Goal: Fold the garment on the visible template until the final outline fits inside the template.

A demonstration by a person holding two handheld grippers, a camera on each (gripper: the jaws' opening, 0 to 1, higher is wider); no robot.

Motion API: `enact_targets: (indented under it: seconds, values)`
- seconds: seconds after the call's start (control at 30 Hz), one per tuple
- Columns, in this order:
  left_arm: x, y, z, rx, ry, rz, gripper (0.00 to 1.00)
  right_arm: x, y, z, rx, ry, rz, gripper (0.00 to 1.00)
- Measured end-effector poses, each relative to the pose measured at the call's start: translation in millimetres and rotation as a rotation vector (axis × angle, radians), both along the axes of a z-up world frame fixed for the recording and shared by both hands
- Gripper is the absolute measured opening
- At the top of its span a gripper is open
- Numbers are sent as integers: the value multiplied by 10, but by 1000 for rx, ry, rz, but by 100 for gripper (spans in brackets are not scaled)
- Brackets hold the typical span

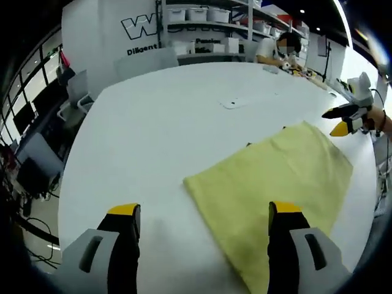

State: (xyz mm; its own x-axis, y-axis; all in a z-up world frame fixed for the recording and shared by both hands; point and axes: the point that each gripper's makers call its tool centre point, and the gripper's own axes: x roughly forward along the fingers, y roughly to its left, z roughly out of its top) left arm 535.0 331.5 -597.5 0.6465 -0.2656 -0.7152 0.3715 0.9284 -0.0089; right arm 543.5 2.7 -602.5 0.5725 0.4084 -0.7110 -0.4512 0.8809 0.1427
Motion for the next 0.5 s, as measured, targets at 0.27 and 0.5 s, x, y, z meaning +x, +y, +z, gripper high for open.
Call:
enact_targets:
  seconds: [0.27, 0.5]
  values:
    - [-258, -91, -99, -44, 23, -7, 86, -233, 84, -109, 12, 36, 16, 87]
    - [-427, -117, -177, -68, 60, 2, 82, -455, 86, -214, 11, 70, 24, 84]
